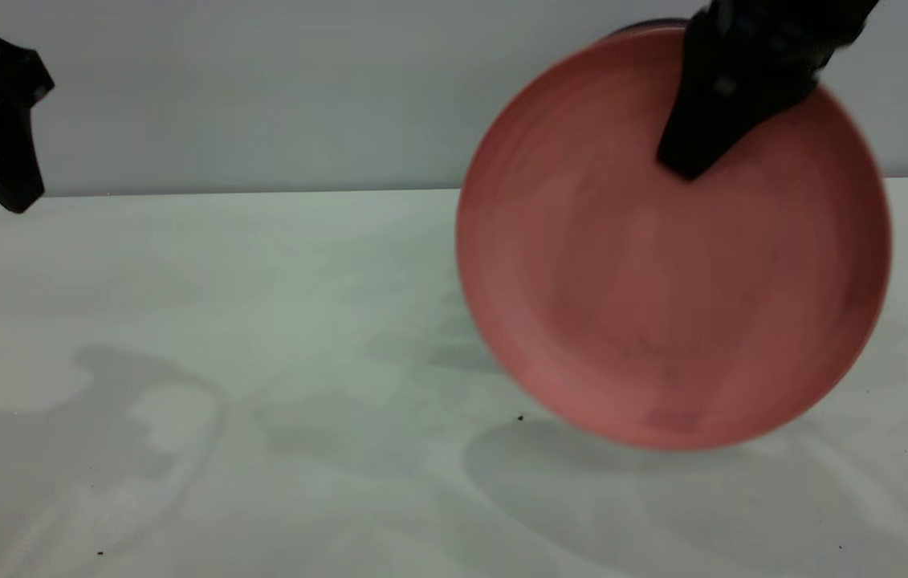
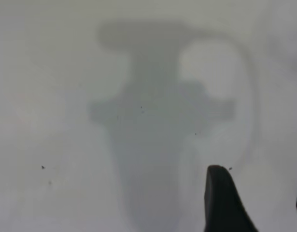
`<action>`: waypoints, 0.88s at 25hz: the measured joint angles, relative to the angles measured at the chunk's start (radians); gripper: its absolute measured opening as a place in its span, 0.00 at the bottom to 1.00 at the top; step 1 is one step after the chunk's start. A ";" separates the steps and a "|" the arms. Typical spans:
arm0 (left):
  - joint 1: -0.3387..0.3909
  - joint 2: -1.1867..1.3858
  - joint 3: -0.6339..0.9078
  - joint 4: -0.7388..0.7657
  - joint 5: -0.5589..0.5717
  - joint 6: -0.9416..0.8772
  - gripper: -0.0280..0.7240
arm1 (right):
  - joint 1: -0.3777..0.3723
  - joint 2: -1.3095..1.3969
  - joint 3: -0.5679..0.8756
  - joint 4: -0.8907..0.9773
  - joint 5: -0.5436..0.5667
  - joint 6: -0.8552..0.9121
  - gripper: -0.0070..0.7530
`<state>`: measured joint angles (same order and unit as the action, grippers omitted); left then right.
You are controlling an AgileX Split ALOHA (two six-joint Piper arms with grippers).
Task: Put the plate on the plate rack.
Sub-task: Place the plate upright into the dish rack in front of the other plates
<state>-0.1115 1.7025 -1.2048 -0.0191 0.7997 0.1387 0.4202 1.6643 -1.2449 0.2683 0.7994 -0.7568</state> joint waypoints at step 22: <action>0.001 0.000 0.000 -0.019 -0.061 -0.077 0.53 | 0.048 -0.036 -0.004 -0.511 -0.148 0.049 0.18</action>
<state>-0.1102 1.7025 -1.2048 -0.0379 0.7384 0.0614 0.4681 1.6283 -1.2491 -0.2422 0.6516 -0.7082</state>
